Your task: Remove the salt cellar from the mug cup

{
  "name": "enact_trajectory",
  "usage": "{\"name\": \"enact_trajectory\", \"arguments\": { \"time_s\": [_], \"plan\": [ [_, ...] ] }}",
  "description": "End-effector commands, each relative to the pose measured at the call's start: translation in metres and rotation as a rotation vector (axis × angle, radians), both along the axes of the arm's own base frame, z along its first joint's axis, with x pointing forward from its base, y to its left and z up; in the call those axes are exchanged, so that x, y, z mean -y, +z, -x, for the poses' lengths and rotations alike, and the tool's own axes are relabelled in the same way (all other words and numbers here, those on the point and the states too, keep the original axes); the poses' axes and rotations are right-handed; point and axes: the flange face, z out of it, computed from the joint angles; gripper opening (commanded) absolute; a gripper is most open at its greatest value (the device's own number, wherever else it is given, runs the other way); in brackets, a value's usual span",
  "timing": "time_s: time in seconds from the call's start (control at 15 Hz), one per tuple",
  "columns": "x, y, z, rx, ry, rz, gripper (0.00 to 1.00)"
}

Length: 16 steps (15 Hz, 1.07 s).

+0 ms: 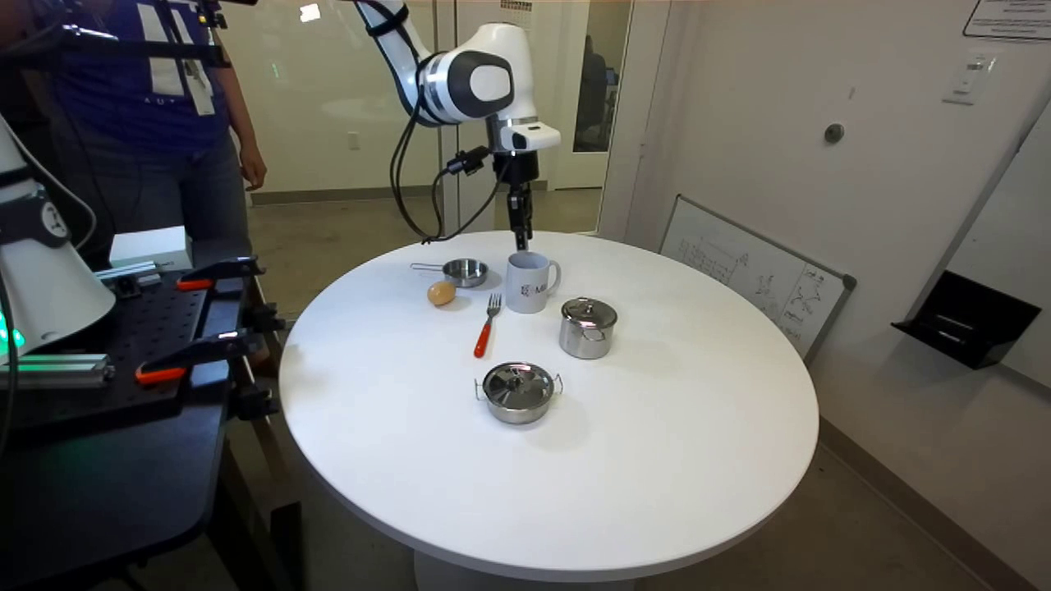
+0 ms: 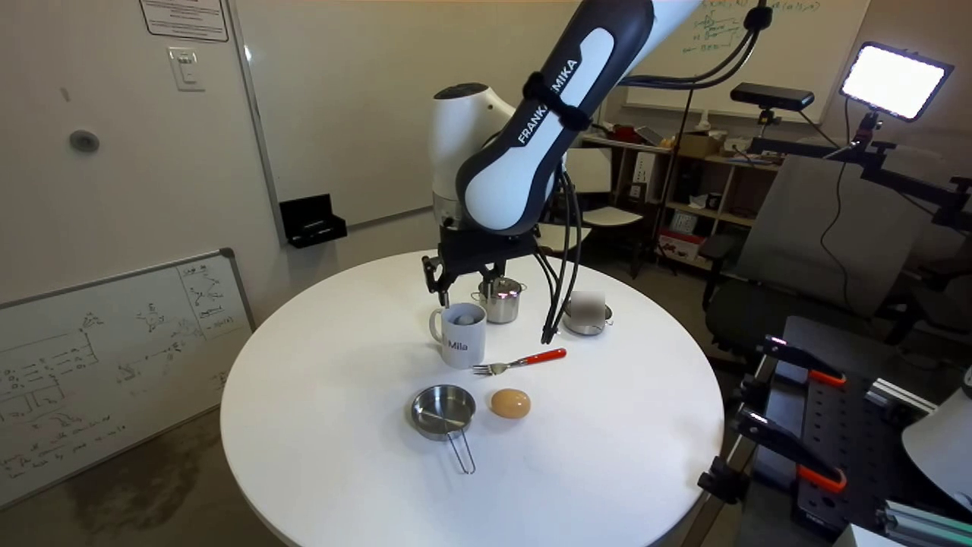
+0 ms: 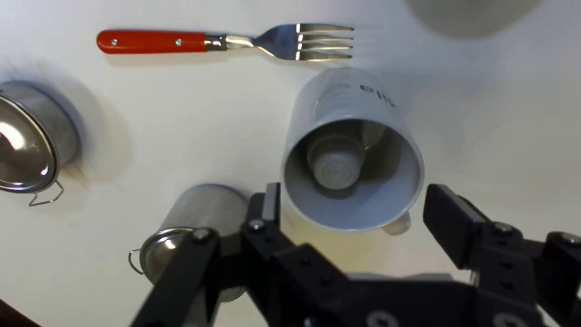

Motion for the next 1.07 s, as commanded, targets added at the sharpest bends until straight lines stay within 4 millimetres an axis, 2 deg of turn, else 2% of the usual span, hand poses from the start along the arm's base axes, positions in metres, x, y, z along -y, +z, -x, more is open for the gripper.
{"name": "enact_trajectory", "arguments": {
  "time_s": [0.0, 0.2, 0.27, 0.6, 0.73, 0.87, 0.93, 1.0],
  "plan": [
    [-0.004, -0.009, -0.006, -0.002, -0.034, -0.006, 0.81],
    [-0.003, -0.013, -0.006, -0.003, -0.049, -0.005, 0.78],
    [-0.004, -0.014, -0.007, -0.003, -0.051, -0.003, 0.67],
    [-0.005, -0.016, -0.012, 0.001, -0.060, 0.001, 0.69],
    [-0.006, -0.018, -0.014, 0.002, -0.065, 0.001, 0.60],
    [-0.006, -0.020, -0.014, 0.001, -0.072, 0.001, 0.59],
    [-0.006, -0.021, -0.014, 0.000, -0.075, 0.002, 0.51],
    [-0.006, -0.022, -0.014, 0.000, -0.077, 0.002, 0.54]
  ]
}}
